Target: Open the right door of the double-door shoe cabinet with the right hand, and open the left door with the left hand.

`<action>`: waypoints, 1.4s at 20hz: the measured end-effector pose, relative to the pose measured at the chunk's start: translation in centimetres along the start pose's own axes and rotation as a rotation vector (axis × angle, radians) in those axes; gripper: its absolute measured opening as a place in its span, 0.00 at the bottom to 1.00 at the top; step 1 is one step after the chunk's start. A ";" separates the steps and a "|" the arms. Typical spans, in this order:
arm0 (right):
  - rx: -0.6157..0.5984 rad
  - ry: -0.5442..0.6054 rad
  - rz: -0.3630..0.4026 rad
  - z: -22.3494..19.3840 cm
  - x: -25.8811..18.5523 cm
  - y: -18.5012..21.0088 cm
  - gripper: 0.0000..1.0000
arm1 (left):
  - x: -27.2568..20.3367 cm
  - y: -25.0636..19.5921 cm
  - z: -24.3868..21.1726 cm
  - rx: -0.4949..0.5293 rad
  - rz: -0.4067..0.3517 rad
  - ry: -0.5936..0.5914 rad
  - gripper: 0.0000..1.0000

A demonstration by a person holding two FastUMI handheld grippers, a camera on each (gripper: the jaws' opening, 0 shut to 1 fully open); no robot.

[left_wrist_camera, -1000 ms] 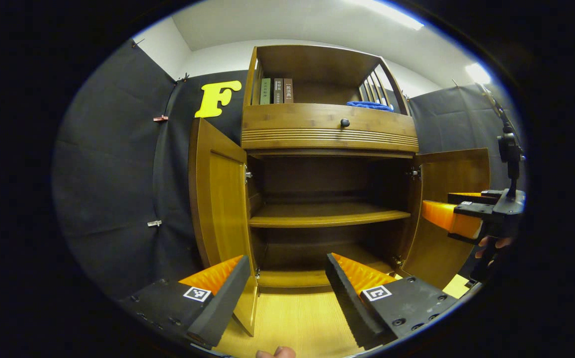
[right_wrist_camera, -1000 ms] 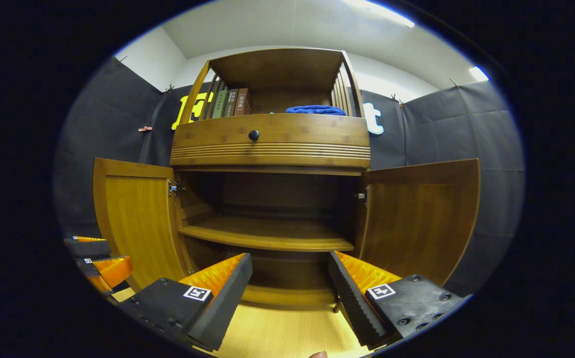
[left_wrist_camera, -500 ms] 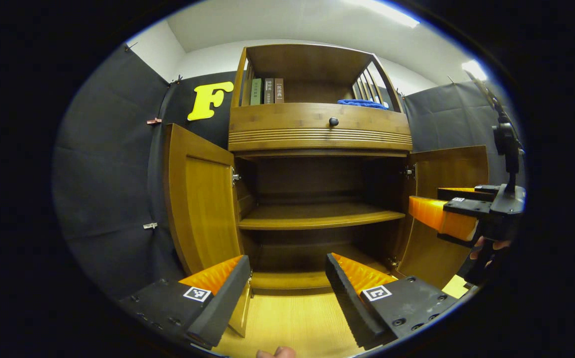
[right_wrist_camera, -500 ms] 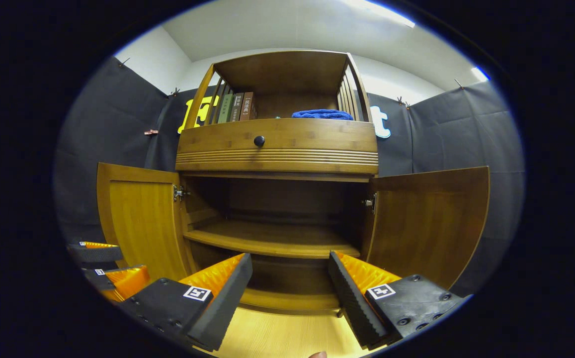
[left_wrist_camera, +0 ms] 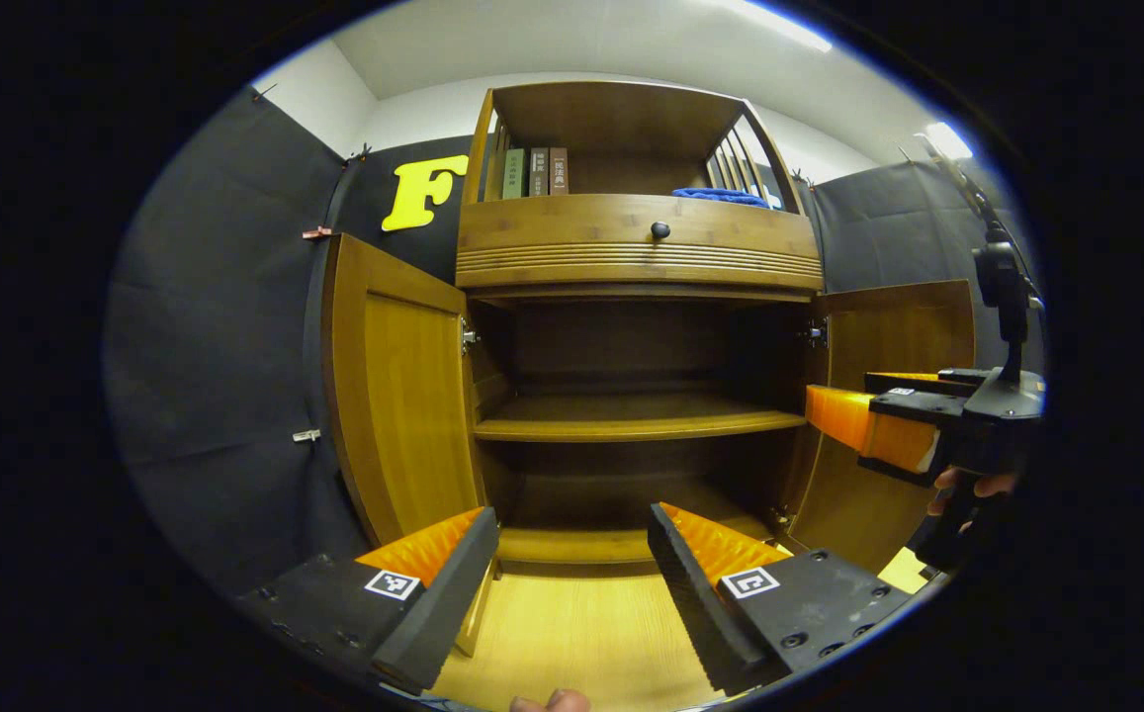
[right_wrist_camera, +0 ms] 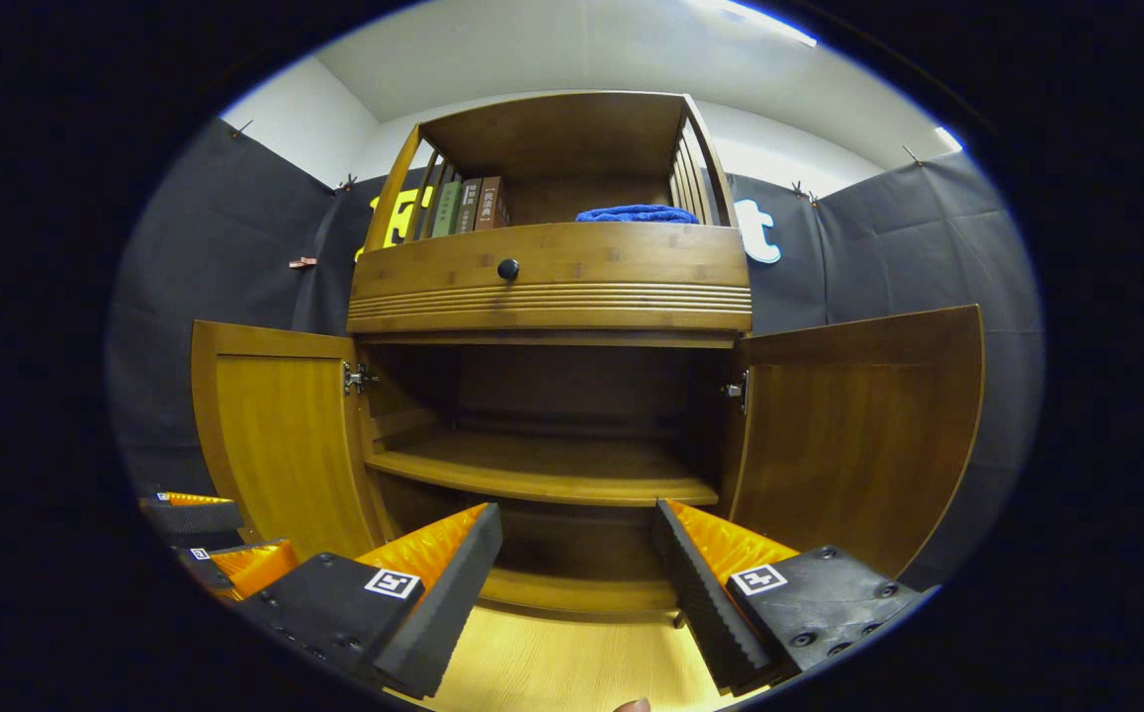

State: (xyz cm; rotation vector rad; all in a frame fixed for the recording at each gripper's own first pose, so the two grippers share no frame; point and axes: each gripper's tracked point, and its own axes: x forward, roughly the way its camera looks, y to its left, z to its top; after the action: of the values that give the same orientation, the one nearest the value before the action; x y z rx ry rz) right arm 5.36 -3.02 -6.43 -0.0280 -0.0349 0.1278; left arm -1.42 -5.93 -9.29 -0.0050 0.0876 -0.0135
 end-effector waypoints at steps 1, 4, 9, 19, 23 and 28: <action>-0.011 -0.002 0.001 0.0 0.1 -0.2 0.98 | 0.0 0.1 -0.1 -0.003 0.006 0.001 0.96; 0.005 0.010 0.009 -0.2 0.6 -0.4 0.98 | 0.0 0.2 0.1 -0.001 0.018 0.000 0.95; -0.002 0.007 0.012 -0.2 0.8 -0.6 0.98 | 0.3 -0.3 -0.1 0.008 0.010 -0.003 0.95; 0.000 -0.020 0.021 0.6 1.2 -0.8 0.98 | 1.0 -2.8 0.8 0.049 -0.045 -0.024 0.95; 0.006 -0.013 0.017 0.2 1.0 -1.2 0.98 | 0.9 -4.1 0.9 0.058 -0.085 -0.031 0.95; 0.011 -0.017 0.016 0.5 1.1 -1.5 0.96 | 0.8 -4.5 0.8 0.061 -0.098 -0.033 0.95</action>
State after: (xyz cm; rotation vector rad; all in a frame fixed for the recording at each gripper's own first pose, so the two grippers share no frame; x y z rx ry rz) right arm 6.63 -4.34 -5.88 -0.0160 -0.0509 0.1445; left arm -0.62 -10.48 -8.50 0.0510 0.0542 -0.1141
